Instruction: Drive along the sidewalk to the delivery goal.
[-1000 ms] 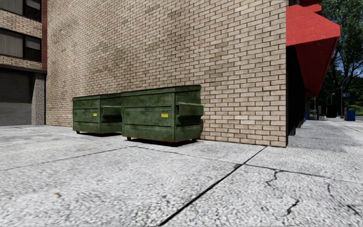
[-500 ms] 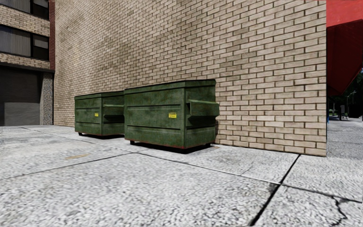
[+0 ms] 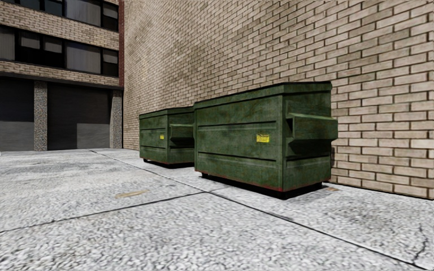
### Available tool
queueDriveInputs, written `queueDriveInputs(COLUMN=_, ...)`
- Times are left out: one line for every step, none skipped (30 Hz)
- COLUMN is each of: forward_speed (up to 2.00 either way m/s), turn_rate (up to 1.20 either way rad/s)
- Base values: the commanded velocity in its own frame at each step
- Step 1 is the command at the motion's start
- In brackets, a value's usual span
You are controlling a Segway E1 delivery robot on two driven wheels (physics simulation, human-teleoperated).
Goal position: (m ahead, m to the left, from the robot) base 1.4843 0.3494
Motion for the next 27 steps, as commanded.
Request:
queueDriveInputs(forward_speed=1.51, turn_rate=0.0)
queueDriveInputs(forward_speed=1.51, turn_rate=0.0)
queueDriveInputs(forward_speed=1.51, turn_rate=0.0)
queueDriveInputs(forward_speed=1.51, turn_rate=0.0)
queueDriveInputs(forward_speed=1.51, turn_rate=0.0)
queueDriveInputs(forward_speed=1.51, turn_rate=0.0)
queueDriveInputs(forward_speed=1.51, turn_rate=0.0)
queueDriveInputs(forward_speed=1.51, turn_rate=0.0)
queueDriveInputs(forward_speed=1.51, turn_rate=0.07)
queueDriveInputs(forward_speed=1.51, turn_rate=0.29)
queueDriveInputs(forward_speed=1.51, turn_rate=0.53)
queueDriveInputs(forward_speed=1.51, turn_rate=0.63)
queueDriveInputs(forward_speed=1.51, turn_rate=0.63)
queueDriveInputs(forward_speed=1.51, turn_rate=0.65)
queueDriveInputs(forward_speed=1.51, turn_rate=0.55)
queueDriveInputs(forward_speed=1.51, turn_rate=0.43)
queueDriveInputs(forward_speed=1.51, turn_rate=0.32)
queueDriveInputs(forward_speed=1.51, turn_rate=0.11)
queueDriveInputs(forward_speed=1.51, turn_rate=0.0)
queueDriveInputs(forward_speed=1.51, turn_rate=0.0)
queueDriveInputs(forward_speed=1.51, turn_rate=0.0)
queueDriveInputs(forward_speed=1.42, turn_rate=0.0)
queueDriveInputs(forward_speed=1.29, turn_rate=0.0)
queueDriveInputs(forward_speed=0.99, turn_rate=0.0)
queueDriveInputs(forward_speed=0.75, turn_rate=0.0)
queueDriveInputs(forward_speed=0.58, turn_rate=0.0)
queueDriveInputs(forward_speed=0.33, turn_rate=0.0)
